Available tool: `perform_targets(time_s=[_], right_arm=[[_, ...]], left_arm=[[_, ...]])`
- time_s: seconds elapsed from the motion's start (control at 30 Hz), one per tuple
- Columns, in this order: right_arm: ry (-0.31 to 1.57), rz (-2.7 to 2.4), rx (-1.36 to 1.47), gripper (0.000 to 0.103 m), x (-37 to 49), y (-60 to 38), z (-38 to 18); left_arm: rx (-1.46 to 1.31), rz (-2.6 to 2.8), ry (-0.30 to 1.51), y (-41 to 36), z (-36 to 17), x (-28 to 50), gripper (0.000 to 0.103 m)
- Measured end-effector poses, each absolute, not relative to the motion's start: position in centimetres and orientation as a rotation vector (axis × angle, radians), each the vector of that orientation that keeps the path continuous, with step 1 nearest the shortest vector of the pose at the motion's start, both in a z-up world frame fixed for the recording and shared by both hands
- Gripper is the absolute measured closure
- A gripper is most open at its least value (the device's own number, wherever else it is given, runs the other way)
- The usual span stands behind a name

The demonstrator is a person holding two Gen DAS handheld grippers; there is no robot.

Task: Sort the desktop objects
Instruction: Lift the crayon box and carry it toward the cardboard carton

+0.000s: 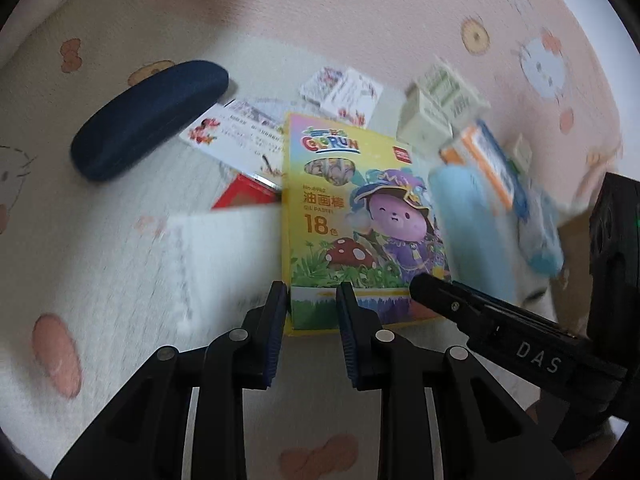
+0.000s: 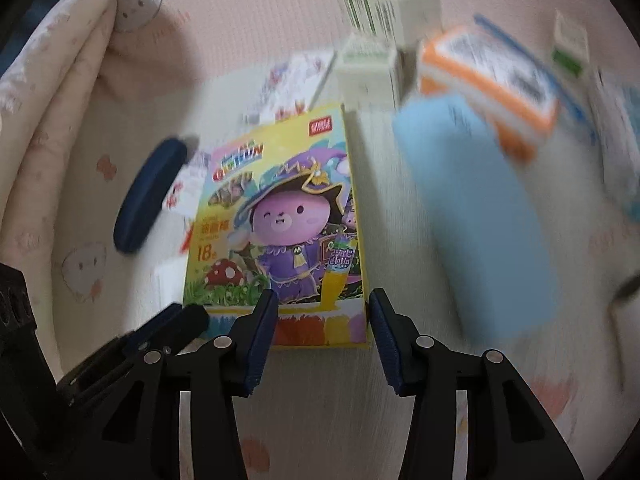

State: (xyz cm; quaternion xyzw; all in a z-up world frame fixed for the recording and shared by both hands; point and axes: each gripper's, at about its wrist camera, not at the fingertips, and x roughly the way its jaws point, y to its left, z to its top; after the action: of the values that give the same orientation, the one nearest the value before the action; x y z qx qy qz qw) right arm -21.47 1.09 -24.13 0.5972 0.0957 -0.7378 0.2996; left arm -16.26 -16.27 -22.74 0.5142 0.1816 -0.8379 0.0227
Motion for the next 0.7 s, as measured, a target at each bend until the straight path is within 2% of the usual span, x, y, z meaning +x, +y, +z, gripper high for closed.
perform_targets(time_s=[0.2, 0.47, 0.7], right_arm=[[0.262, -1.916, 1.678, 0.059, -17.5, 4.4, -24.6], [0.166, -1.86, 1.84, 0.059, -15.8, 8.2, -24.9], [0.07, -1.814, 1.903, 0.058, -15.6, 9.9, -25.1]], left_arm=[[1.664, -2.613, 0.424, -14.9, -22.9, -12.3, 0.075], [1.72, -2.591, 0.449, -13.0, -23.5, -7.4, 0.075], [1.796, -2.535, 0.46, -12.3, -22.8, -6.7, 0.072]])
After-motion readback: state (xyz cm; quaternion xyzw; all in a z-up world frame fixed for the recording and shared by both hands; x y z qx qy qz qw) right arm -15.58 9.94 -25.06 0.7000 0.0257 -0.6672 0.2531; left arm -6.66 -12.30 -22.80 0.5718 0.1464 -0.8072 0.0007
